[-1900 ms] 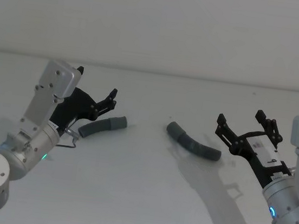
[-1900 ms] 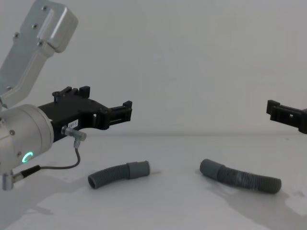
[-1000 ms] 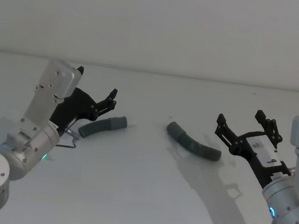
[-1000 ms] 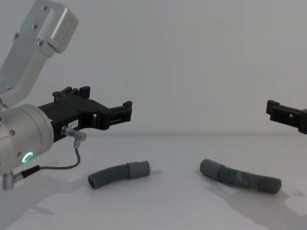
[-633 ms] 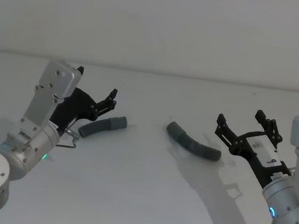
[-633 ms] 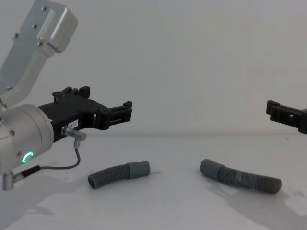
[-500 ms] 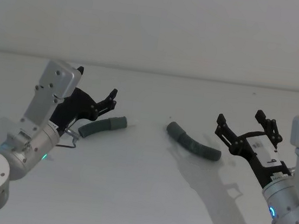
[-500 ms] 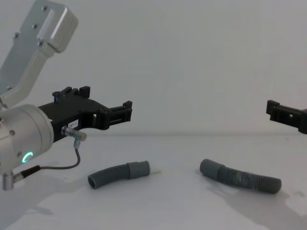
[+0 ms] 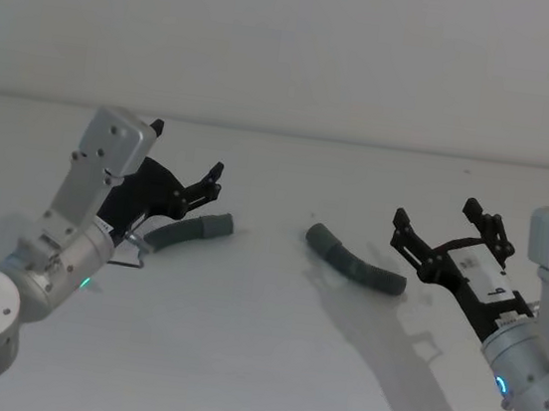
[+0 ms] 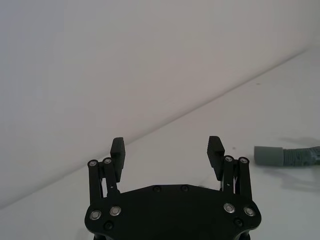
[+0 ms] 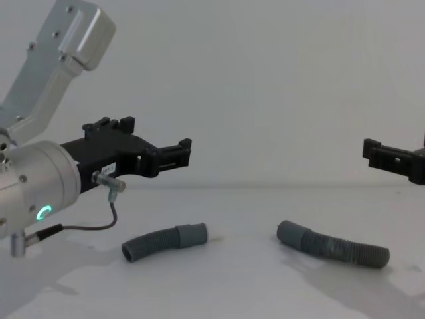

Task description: Use both hands to pick up one end of the pipe from the table, align the ends, and insert them.

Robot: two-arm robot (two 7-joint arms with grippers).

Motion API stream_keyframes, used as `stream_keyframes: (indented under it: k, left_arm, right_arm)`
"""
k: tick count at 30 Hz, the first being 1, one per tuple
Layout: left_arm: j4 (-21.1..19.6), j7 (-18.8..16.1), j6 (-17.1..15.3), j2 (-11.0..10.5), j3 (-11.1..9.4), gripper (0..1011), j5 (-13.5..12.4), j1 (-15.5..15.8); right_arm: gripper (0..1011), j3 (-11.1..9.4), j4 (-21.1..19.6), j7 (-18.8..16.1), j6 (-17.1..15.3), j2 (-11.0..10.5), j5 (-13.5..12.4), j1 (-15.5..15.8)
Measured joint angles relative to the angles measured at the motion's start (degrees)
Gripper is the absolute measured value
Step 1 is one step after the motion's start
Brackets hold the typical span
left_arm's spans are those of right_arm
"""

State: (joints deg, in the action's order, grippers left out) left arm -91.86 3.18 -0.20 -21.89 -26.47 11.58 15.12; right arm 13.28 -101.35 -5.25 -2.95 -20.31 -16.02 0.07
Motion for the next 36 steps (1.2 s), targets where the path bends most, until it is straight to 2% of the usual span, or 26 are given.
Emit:
stream_keyframes:
  k: [11, 16, 17, 20, 25, 28, 36]
  left_arm:
    - [3.0, 7.0, 0.7, -0.1, -1.2, 1001, 1.7, 3.9]
    - [4.9, 11.3, -0.5, -0.2, -1.8, 1001, 3.0, 6.5]
    - [5.1, 11.9, -0.8, -0.3, -1.8, 1001, 3.2, 6.8]
    - [5.8, 13.6, -2.4, -0.5, -1.9, 1001, 3.9, 7.9]
    - [6.6, 15.6, -5.9, -1.3, -1.8, 1001, 4.7, 9.4]
    - [7.1, 16.7, -9.1, -1.9, -1.7, 1001, 5.0, 10.4]
    - [8.8, 18.5, -15.5, -3.0, -1.7, 1001, 5.0, 12.6]
  right_arm:
    - [1001, 1.2, 0.1, -6.2, -3.8, -3.6, 0.3, -3.9]
    - [1001, 2.4, 1.3, -11.6, -7.2, -6.1, -0.2, -7.6]
    - [1001, 2.4, 1.3, -11.6, -7.2, -6.1, -0.2, -7.6]
    - [1001, 3.3, 2.9, -15.1, -9.6, -7.5, -0.9, -10.6]
    - [1001, 4.4, 5.6, -18.9, -11.7, -8.5, -1.7, -13.8]
    - [1001, 5.0, 7.6, -20.9, -12.7, -8.8, -2.3, -15.7]
    - [1001, 6.5, 12.4, -24.8, -14.2, -8.8, -3.8, -20.0]
